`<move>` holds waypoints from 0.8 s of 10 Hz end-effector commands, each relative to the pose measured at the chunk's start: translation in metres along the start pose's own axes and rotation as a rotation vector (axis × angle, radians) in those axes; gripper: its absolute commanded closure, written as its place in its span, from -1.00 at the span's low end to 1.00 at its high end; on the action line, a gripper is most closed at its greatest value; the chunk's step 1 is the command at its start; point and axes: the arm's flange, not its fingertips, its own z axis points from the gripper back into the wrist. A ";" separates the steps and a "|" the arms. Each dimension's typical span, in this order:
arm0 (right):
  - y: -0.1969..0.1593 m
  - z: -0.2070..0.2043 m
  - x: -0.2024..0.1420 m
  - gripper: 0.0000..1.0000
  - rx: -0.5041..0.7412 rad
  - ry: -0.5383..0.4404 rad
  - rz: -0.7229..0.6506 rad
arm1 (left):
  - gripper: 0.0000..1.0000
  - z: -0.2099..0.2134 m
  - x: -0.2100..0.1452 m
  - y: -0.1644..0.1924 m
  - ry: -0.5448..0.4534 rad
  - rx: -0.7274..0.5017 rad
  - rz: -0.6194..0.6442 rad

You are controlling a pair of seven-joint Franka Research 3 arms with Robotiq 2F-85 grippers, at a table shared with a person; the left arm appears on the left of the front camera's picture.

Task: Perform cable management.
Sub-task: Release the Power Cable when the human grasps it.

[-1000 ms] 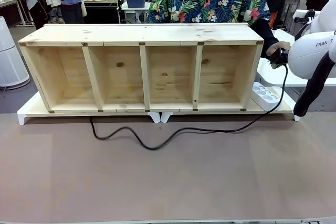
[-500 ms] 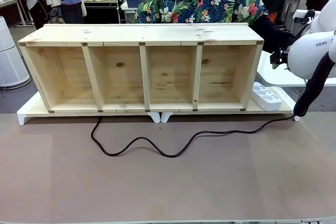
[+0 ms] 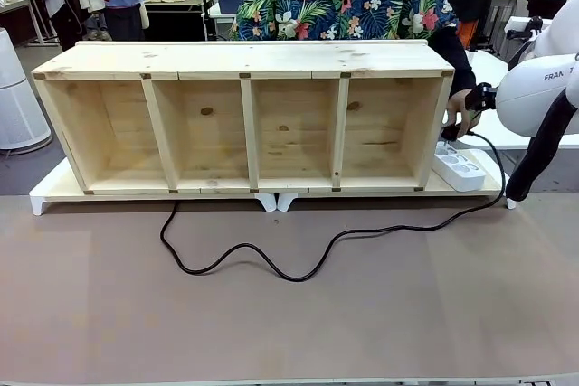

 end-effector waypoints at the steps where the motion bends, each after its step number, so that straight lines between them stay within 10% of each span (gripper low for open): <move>1: 0.000 -0.001 -0.001 -1.00 0.000 0.006 -0.008 | -1.00 0.000 0.000 0.001 0.000 -0.001 0.005; 8: 0.000 -0.001 -0.001 -1.00 0.000 0.006 -0.008 | -1.00 0.000 0.000 0.001 0.000 -0.001 0.005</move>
